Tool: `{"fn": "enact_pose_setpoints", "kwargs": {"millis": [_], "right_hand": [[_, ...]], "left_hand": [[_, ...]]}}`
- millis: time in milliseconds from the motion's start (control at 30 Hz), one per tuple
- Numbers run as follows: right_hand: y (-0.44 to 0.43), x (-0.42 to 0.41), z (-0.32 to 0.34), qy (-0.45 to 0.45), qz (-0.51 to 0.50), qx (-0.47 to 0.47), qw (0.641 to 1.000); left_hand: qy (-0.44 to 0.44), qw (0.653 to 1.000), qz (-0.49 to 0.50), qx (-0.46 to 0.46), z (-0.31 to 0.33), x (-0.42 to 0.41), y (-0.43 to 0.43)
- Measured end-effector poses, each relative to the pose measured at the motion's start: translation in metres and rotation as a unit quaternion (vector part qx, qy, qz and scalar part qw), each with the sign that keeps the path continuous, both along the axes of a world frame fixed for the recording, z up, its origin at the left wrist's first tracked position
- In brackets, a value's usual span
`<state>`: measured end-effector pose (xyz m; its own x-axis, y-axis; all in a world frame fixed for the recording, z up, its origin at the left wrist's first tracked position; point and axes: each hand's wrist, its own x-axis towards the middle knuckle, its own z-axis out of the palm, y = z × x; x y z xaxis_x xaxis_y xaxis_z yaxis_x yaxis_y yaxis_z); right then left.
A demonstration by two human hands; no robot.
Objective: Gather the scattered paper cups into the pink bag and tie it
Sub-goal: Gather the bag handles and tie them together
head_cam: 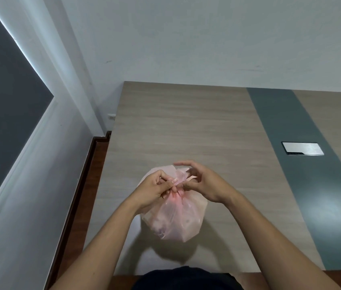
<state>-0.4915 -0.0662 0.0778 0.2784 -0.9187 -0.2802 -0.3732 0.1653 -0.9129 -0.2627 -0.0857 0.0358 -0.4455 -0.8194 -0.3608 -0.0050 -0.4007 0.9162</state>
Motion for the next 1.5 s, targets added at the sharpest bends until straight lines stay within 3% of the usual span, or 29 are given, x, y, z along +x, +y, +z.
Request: {"fn": "enact_pose_setpoints", "kwargs": {"millis": [133,467,633,800,1200,1333,1500], "right_hand": [[0.000,0.003,-0.006,-0.005,-0.031,-0.008,0.999],[0.005,0.018,-0.025,-0.008,-0.142,-0.035,0.989],[0.002,0.024,-0.024,0.068,-0.182,-0.044,0.980],[-0.007,0.023,-0.017,0.034,-0.227,0.004,0.973],[0.006,0.016,-0.020,-0.001,-0.061,0.049,0.997],[0.008,0.022,-0.021,0.040,-0.042,0.026,0.998],[0.008,0.027,-0.025,0.101,-0.023,-0.003,0.995]], "left_hand": [[0.019,0.999,-0.043,-0.004,-0.007,0.006,-0.003],[-0.038,0.992,0.078,-0.091,-0.019,-0.001,0.003],[-0.181,0.944,0.038,-0.273,-0.004,-0.003,0.002],[-0.178,0.927,0.059,-0.324,0.006,-0.006,0.001],[-0.239,0.919,0.063,-0.306,0.009,-0.001,-0.001],[-0.269,0.904,0.062,-0.325,0.007,-0.001,0.001],[-0.236,0.929,0.078,-0.275,0.002,-0.002,0.003]]}}
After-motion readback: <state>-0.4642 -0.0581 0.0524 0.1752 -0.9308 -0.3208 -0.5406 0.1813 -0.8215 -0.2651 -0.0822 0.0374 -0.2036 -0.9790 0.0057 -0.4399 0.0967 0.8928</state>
